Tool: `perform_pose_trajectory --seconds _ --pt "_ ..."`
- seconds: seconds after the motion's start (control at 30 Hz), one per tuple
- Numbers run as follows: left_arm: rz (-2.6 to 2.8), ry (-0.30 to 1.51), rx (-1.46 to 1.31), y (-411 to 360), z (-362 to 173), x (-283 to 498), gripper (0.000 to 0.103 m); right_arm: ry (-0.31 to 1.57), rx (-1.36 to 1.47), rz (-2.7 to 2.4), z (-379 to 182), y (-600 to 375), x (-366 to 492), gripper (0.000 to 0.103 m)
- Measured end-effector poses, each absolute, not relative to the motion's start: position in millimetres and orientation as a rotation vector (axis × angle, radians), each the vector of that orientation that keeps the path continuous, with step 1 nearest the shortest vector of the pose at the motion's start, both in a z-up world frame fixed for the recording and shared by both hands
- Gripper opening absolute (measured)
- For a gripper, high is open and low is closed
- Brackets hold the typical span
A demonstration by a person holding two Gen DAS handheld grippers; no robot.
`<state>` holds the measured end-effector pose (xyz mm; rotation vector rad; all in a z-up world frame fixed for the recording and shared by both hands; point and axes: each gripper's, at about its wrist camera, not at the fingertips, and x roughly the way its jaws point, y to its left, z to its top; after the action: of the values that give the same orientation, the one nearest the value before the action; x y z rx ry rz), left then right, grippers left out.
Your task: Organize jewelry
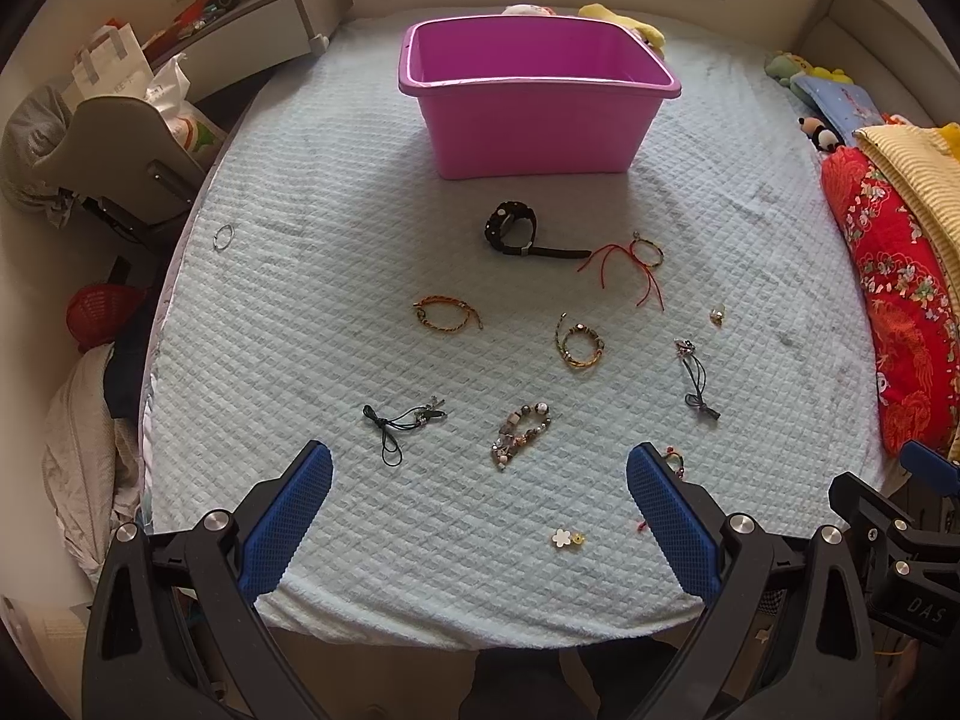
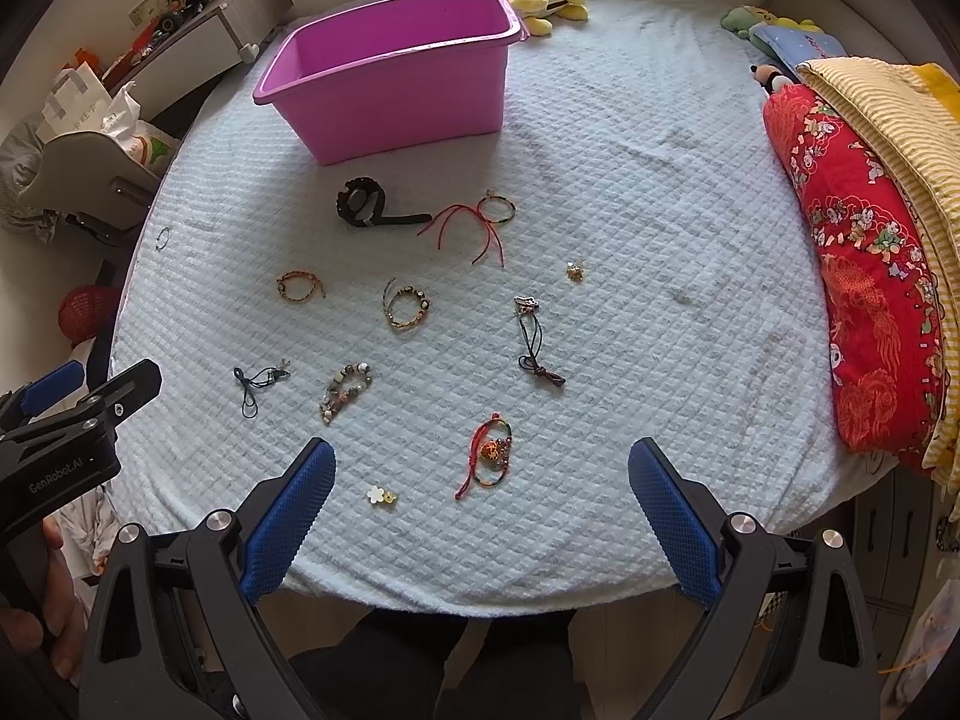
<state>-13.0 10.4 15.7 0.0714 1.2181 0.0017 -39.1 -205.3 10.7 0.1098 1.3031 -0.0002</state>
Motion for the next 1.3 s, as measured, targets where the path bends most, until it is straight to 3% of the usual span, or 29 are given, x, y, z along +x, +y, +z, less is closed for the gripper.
perform_pose_trajectory --seconds 1.3 --pt "0.009 1.225 0.069 15.5 12.2 -24.0 0.097 1.309 0.114 -0.008 11.6 -210.3 -46.8 0.094"
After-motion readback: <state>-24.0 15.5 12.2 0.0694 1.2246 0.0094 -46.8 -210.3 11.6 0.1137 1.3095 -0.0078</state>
